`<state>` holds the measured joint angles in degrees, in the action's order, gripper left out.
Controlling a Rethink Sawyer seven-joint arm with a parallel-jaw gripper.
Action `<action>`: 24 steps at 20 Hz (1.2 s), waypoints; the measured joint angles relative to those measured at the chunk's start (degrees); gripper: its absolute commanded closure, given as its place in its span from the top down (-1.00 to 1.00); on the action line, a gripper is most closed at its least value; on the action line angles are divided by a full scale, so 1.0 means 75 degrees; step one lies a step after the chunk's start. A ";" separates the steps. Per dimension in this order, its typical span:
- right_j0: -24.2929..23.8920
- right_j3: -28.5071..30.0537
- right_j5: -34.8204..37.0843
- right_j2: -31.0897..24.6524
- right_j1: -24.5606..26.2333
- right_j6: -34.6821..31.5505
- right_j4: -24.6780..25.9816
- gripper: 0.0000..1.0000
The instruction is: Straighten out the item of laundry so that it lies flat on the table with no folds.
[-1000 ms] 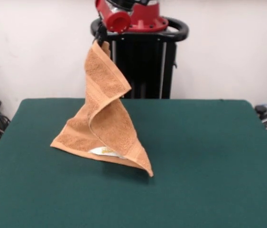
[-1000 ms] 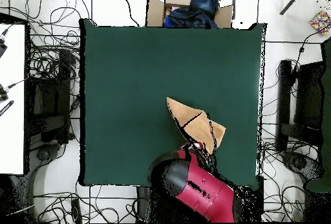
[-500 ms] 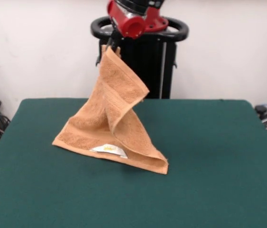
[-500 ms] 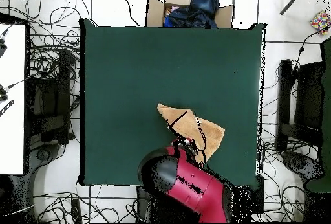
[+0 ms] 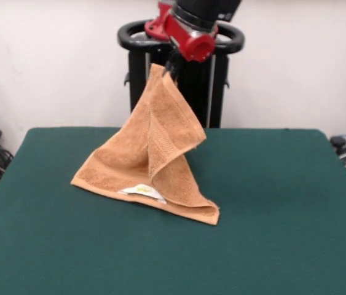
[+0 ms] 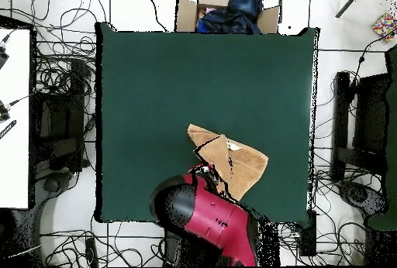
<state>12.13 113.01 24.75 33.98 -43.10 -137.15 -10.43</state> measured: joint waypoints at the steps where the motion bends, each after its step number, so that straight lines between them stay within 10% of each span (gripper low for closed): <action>1: 0.0016 0.0014 -0.0002 -0.0014 0.0007 0.0000 -0.0008 -1.00; 24: 0.1730 0.0242 0.0635 -0.0060 0.0221 -0.0082 -0.1136 -1.00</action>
<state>25.11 114.82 29.52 33.53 -41.45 -137.77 -18.95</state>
